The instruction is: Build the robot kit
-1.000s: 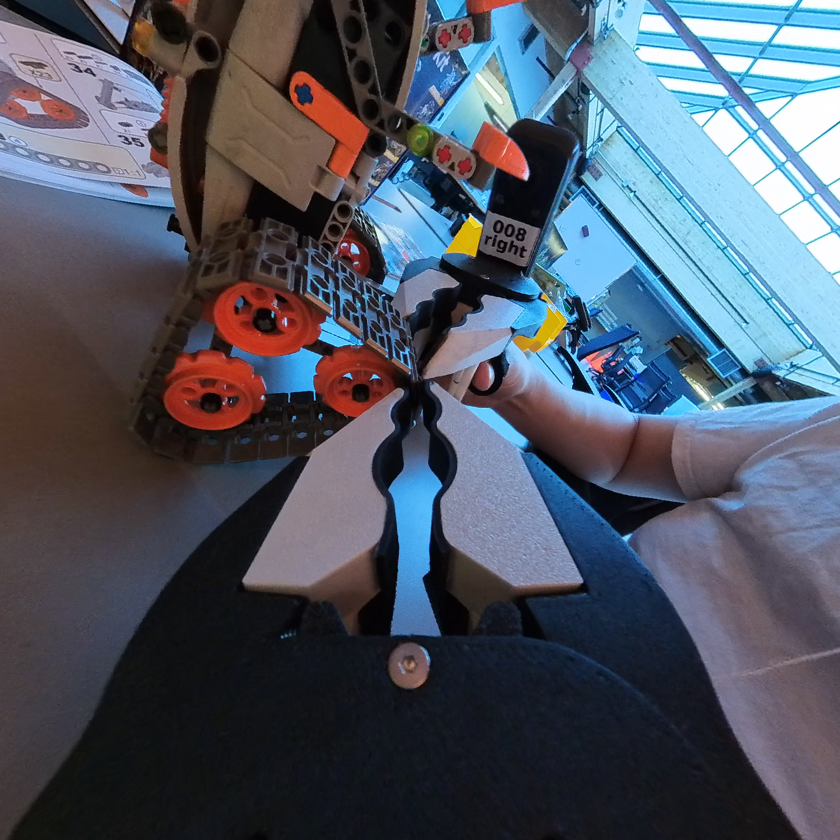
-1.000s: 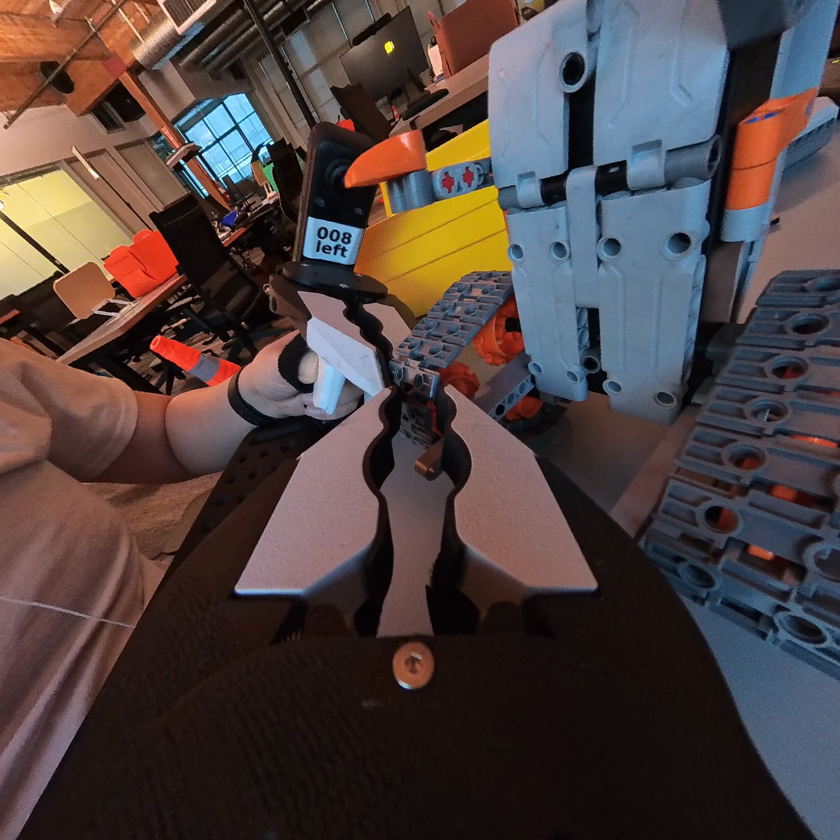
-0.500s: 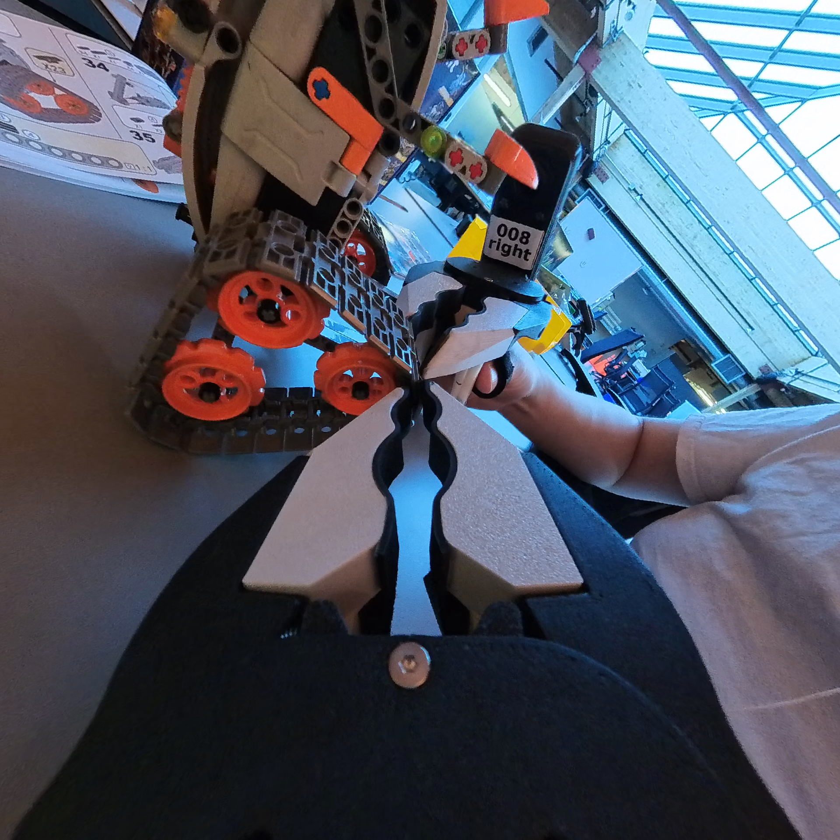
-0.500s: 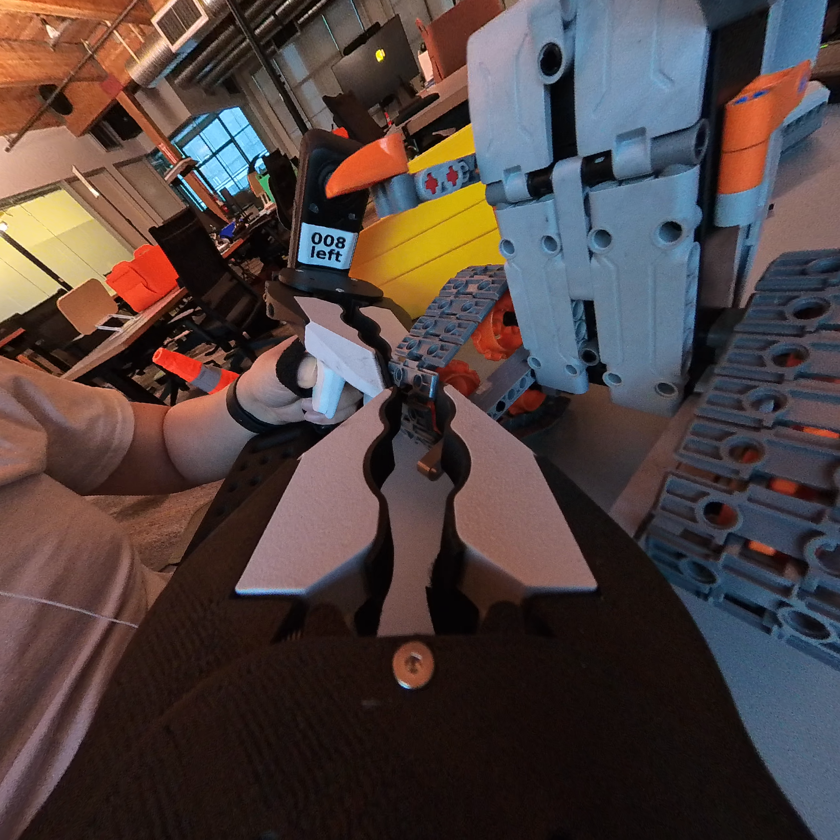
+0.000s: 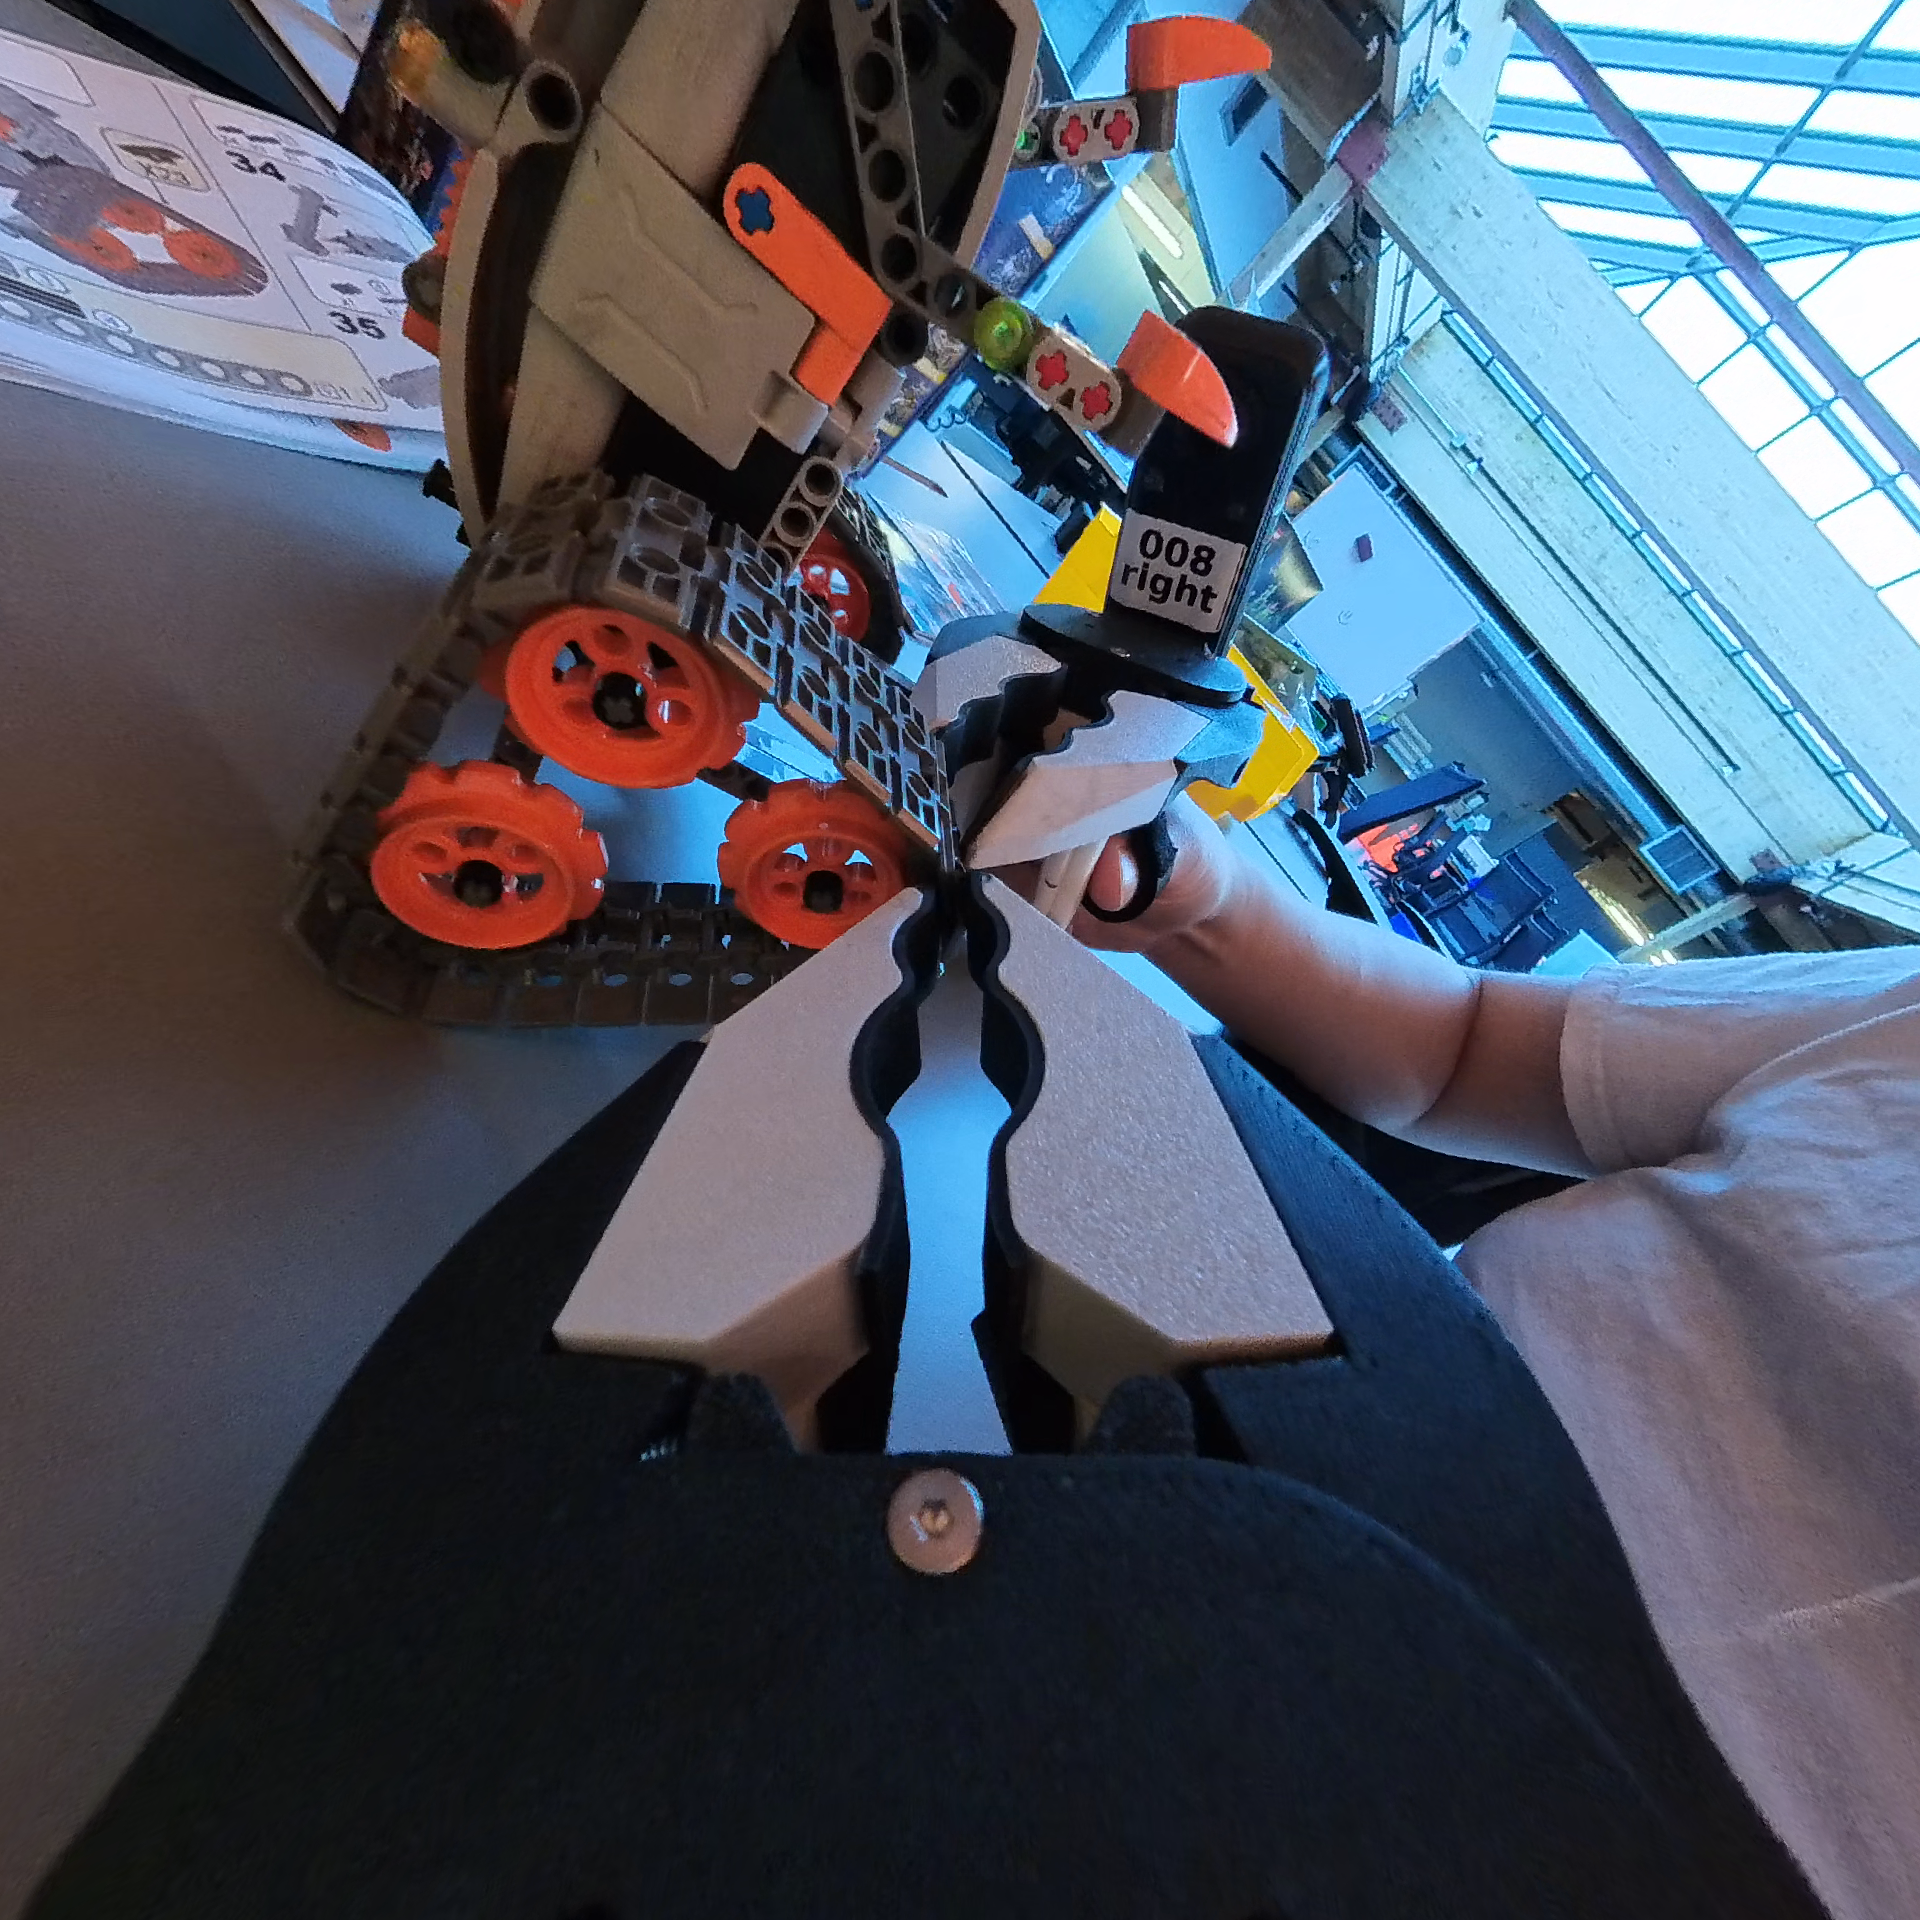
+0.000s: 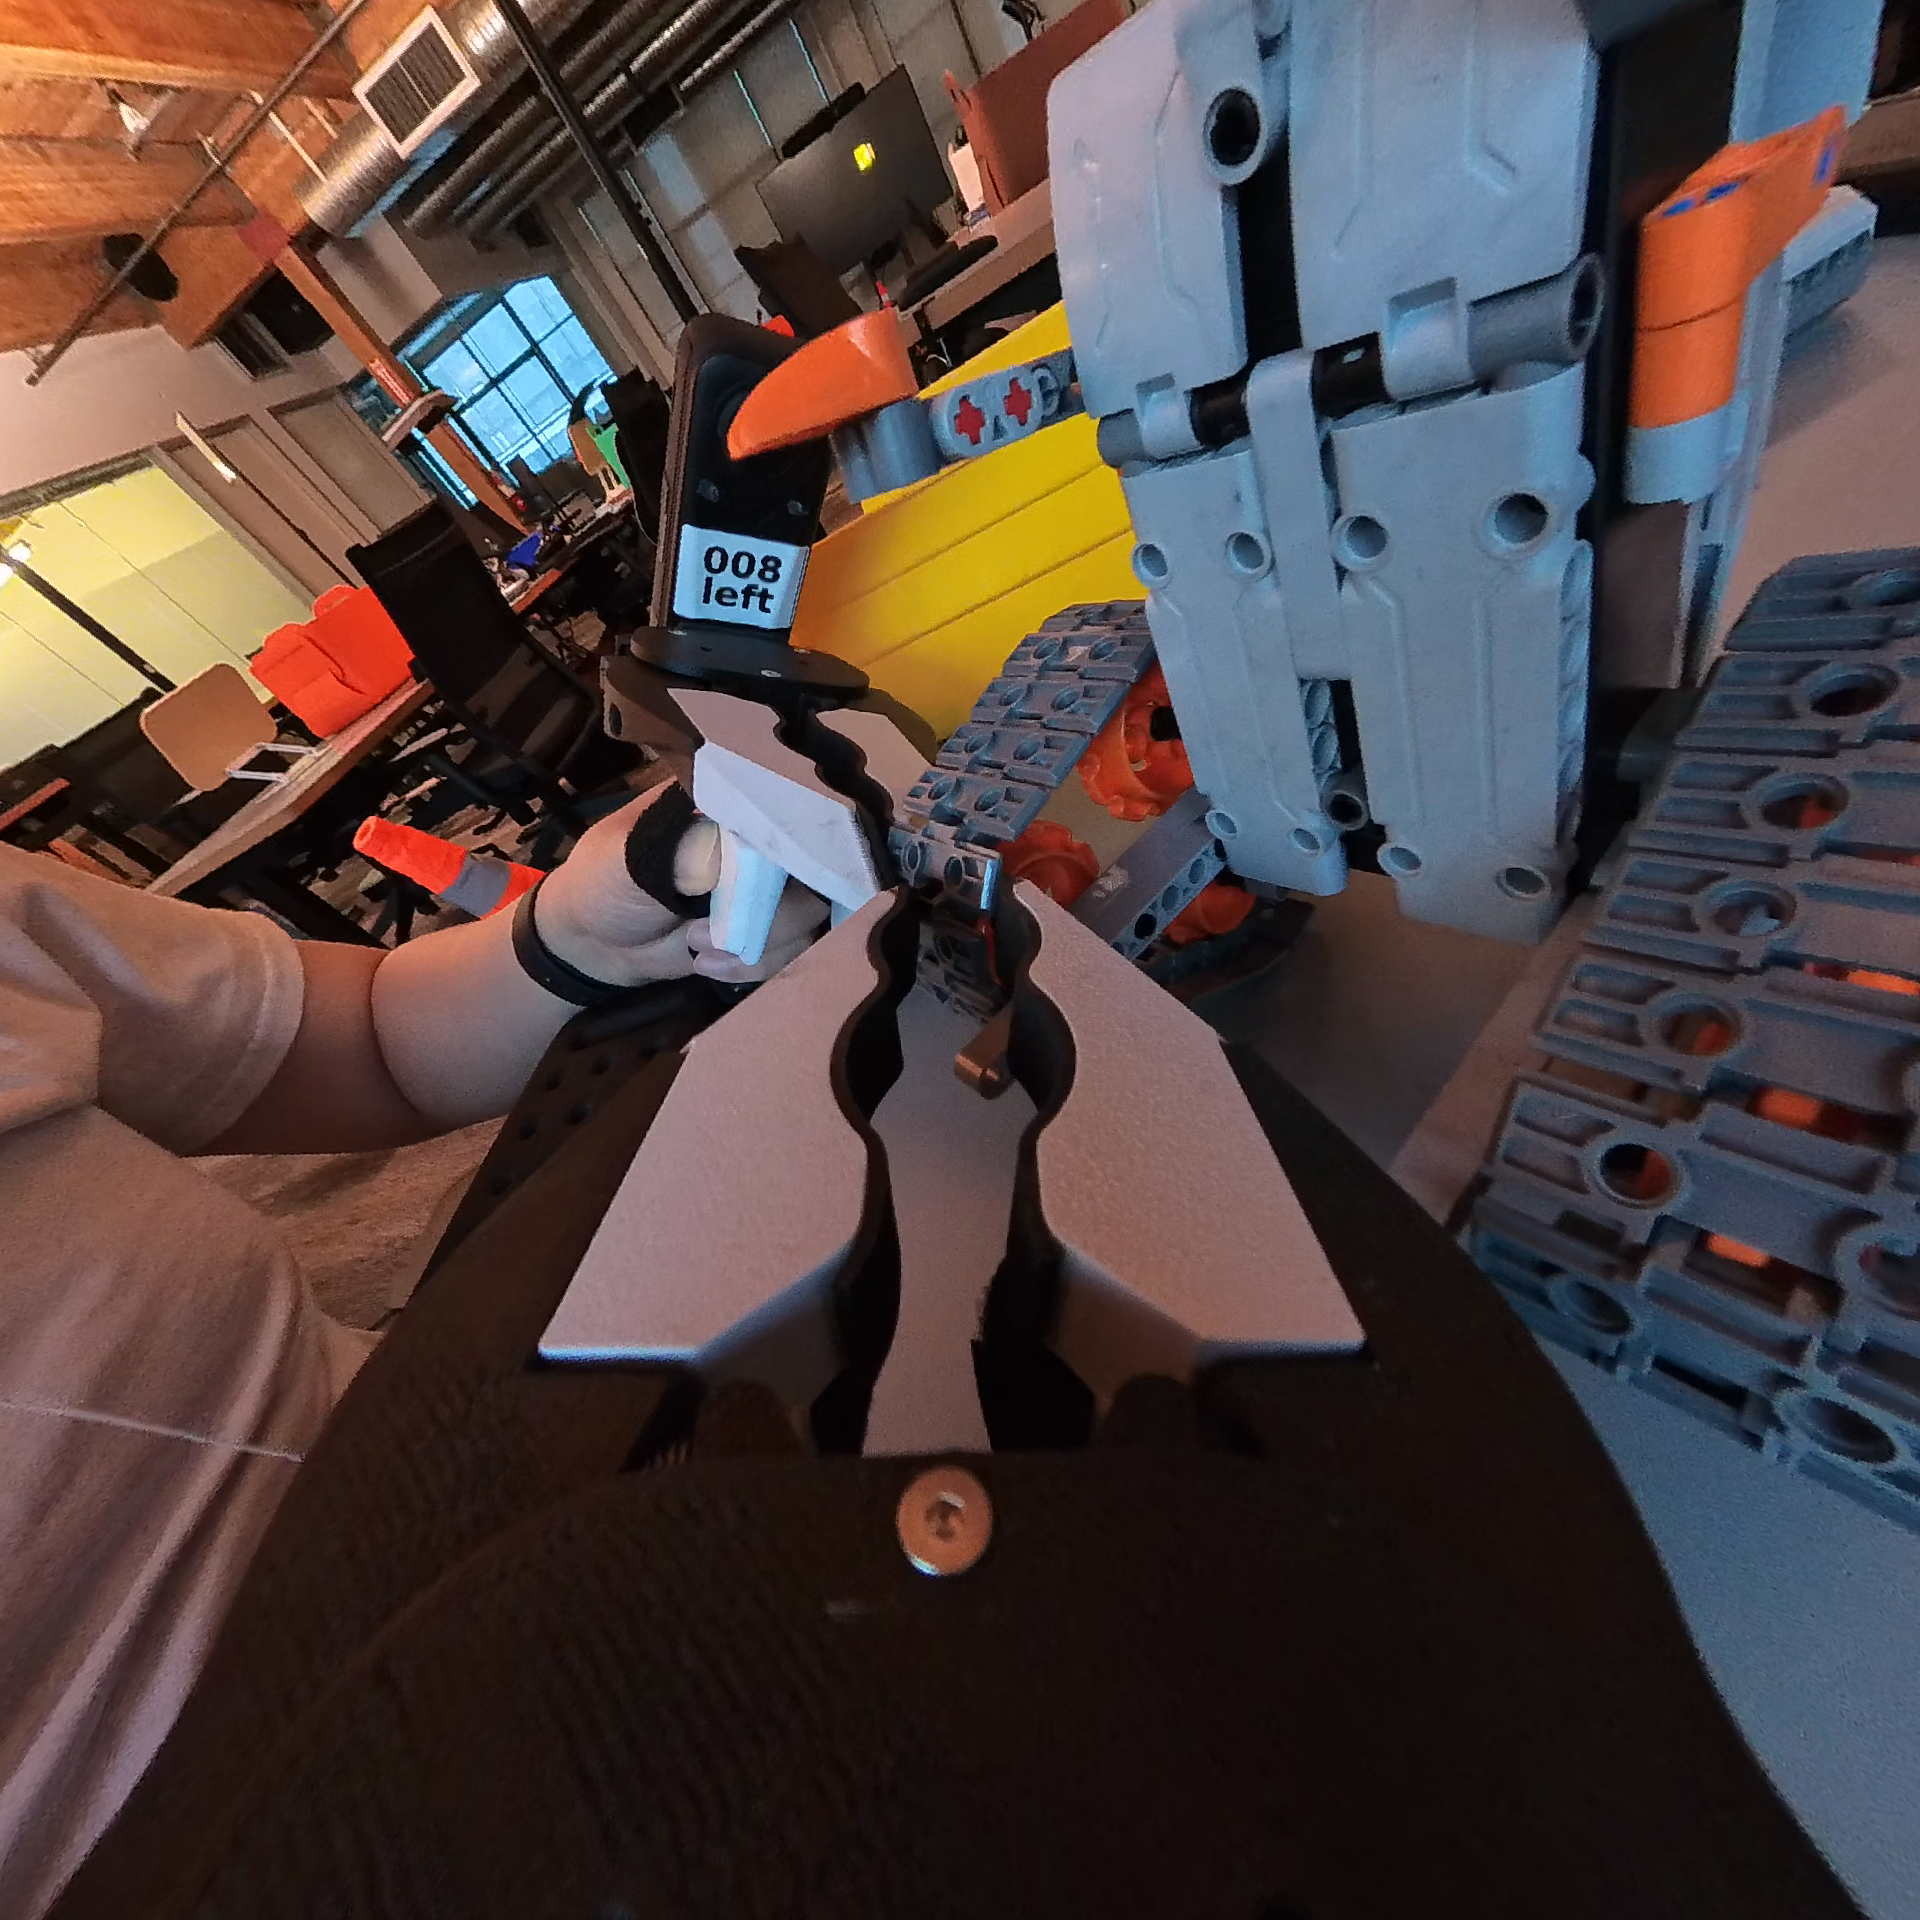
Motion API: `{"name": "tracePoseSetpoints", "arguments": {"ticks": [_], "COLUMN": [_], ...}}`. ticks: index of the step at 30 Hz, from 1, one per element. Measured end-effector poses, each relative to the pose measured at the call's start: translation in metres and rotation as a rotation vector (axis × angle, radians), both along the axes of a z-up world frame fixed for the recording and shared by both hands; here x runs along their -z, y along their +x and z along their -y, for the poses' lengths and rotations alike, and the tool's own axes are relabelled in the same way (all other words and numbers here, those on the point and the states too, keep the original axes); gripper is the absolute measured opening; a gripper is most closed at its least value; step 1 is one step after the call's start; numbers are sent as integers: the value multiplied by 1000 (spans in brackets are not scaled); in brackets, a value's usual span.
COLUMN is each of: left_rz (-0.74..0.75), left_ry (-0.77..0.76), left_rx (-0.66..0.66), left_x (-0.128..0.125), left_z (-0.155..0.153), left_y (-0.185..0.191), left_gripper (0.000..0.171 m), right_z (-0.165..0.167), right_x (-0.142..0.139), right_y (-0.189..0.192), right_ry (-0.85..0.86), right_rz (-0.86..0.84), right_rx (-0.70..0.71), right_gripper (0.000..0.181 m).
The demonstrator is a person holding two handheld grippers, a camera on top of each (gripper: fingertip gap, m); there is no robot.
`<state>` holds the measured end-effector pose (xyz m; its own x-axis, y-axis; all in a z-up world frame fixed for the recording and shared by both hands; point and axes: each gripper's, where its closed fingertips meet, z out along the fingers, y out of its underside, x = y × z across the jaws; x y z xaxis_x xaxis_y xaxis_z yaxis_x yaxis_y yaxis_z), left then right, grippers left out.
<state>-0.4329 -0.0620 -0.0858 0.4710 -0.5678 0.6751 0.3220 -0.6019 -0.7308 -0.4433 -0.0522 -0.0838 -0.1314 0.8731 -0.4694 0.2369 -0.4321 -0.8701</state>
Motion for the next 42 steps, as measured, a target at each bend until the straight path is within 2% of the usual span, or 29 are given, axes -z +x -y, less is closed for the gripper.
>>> {"name": "tracePoseSetpoints", "arguments": {"ticks": [26, 34, 39, 42], "left_rz": [-24, -33, -41, -40], "left_ry": [-3, -1, 59, 77], "left_rx": [-5, -41, -132, -134], "left_x": [4, 4, -3, -4], "left_z": [-1, -4, -8, -6], "left_y": [0, -3, -15, -17], "left_gripper": [1, 3, 15, 11], "right_z": [-2, -5, -4, -4], "right_x": [3, 5, 7, 7], "right_y": [0, -2, -1, -1], "right_ry": [0, 36, 47, 43], "right_rz": [12, 12, 17, 17], "right_rx": [5, 21, 18, 19], "right_gripper": [14, 14, 14, 14]}}
